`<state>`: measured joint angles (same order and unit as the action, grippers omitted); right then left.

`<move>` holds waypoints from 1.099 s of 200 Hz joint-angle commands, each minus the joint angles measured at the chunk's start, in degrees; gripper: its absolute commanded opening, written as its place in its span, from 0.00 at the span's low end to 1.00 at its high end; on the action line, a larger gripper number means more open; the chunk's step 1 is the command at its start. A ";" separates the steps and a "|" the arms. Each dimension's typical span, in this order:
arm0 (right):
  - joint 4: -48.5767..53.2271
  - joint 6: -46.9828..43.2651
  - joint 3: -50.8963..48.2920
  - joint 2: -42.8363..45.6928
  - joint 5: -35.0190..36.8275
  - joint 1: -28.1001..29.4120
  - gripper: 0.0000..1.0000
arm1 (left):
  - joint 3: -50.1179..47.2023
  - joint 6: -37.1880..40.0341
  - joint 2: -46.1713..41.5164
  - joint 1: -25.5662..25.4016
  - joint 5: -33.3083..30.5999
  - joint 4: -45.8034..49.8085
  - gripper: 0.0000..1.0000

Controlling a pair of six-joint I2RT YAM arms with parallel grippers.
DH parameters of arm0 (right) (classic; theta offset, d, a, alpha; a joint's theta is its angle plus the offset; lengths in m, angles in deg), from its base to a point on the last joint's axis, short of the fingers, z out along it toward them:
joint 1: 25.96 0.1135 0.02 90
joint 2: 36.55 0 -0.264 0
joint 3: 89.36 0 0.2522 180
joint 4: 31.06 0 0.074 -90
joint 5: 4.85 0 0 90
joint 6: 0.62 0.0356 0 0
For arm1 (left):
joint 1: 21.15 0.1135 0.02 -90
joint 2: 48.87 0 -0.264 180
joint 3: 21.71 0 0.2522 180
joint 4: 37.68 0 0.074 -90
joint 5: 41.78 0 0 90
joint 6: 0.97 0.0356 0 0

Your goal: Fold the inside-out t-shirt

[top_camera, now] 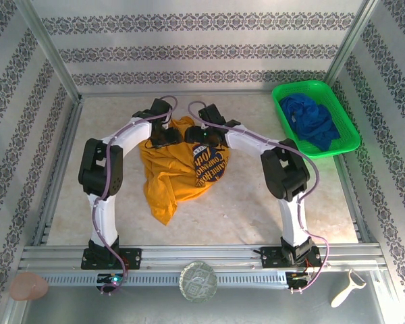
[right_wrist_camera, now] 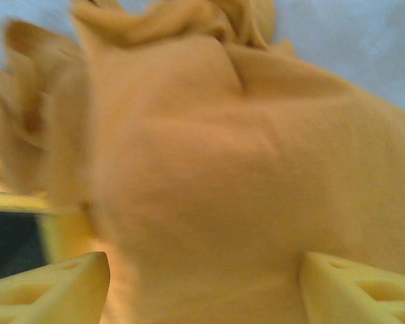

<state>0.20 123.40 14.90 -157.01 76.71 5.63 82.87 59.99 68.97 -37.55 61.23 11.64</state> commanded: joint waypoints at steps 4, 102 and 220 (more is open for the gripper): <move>4.66 -0.54 1.46 -1.88 2.24 -2.29 0.29 | 2.24 0.61 2.58 0.36 -0.50 -0.20 0.07; 3.79 -5.95 1.37 20.85 -7.84 -13.98 0.00 | -15.44 -3.75 -26.96 4.02 4.61 -12.31 0.00; -2.76 -10.28 -10.62 37.06 0.02 -5.14 0.00 | -40.90 -10.74 -52.27 4.16 -1.49 -18.11 0.00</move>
<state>5.57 113.78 14.49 -126.22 68.71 0.56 47.14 49.72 19.05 -34.25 65.60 -10.68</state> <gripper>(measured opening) 0.058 0.041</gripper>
